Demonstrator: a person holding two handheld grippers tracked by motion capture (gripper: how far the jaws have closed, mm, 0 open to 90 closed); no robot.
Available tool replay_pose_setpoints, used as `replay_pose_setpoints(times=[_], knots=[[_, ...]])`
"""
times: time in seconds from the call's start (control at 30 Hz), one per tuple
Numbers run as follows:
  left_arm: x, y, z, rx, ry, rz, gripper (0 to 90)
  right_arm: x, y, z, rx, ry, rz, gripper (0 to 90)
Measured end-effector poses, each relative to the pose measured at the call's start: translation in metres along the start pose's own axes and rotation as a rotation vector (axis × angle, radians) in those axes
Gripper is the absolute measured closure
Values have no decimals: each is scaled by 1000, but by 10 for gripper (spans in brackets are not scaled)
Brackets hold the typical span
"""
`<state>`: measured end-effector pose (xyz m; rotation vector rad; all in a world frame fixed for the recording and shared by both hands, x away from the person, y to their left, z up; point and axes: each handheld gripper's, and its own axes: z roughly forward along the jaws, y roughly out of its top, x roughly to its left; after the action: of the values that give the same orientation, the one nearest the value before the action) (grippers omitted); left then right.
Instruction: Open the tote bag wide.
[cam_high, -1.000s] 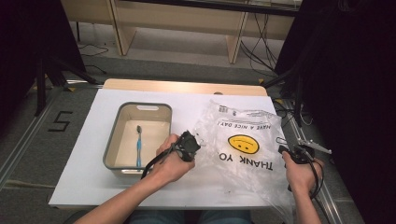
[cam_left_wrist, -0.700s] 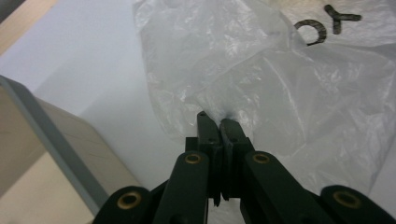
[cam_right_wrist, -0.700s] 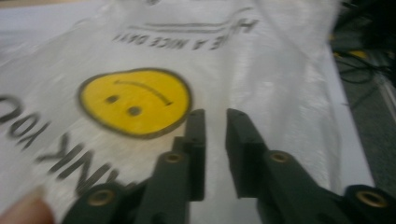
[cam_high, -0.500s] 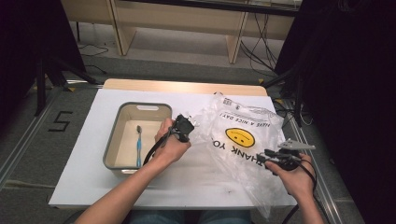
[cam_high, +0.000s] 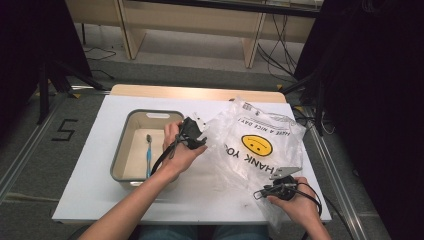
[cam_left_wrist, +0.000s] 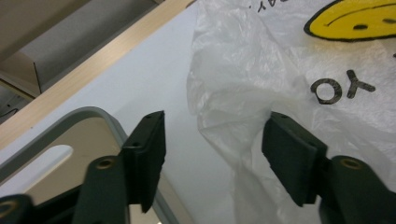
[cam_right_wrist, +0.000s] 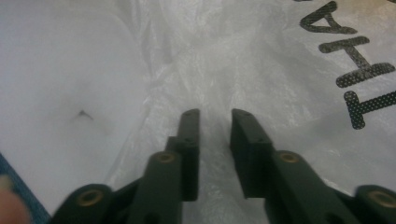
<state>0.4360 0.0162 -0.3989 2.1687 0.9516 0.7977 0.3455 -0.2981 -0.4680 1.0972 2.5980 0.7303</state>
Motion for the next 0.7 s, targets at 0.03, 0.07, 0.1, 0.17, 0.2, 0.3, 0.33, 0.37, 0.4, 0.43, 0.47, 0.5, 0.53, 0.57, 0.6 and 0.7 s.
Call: replay_pose_setpoints(times=[0.03,0.07,0.1,0.17,0.2,0.3,0.33,0.37,0.4,0.43,0.47,0.5,0.53,0.57,0.6,0.7], knots=[[1,0,-5,-6,5,12,362,1,0,1,-5,-3,16,820],[1,0,-5,-6,5,12,351,1,0,1,-5,-7,30,867],[2,-2,-15,-34,19,8,336,2,1,1,-1,-5,40,900],[5,-3,-25,-53,32,1,326,5,3,1,9,-19,61,900],[5,-3,-25,-53,32,1,325,6,3,1,12,-21,66,900],[11,-6,-39,-70,37,-2,330,7,5,3,-15,-3,118,900],[11,-7,-41,-75,29,-2,332,9,5,4,-13,14,134,900],[9,-8,-43,-76,12,-3,341,10,6,5,-16,19,140,900],[7,-9,-44,-81,-10,-5,350,12,7,6,-16,23,145,900],[5,-11,-45,-79,-30,2,358,14,8,6,-19,27,146,900],[5,-11,-45,-79,-30,2,367,16,9,7,-28,35,151,900],[-1,-13,-46,-71,-63,20,378,18,11,7,-42,53,163,900],[-4,-13,-46,-68,-79,28,388,20,12,7,-52,69,170,900],[-6,-13,-46,-62,-95,33,389,22,14,7,-50,75,165,900],[-6,-13,-46,-62,-95,33,389,24,15,8,-47,78,160,900],[-18,-16,-46,-51,-149,66,395,28,17,9,-36,103,143,900]])
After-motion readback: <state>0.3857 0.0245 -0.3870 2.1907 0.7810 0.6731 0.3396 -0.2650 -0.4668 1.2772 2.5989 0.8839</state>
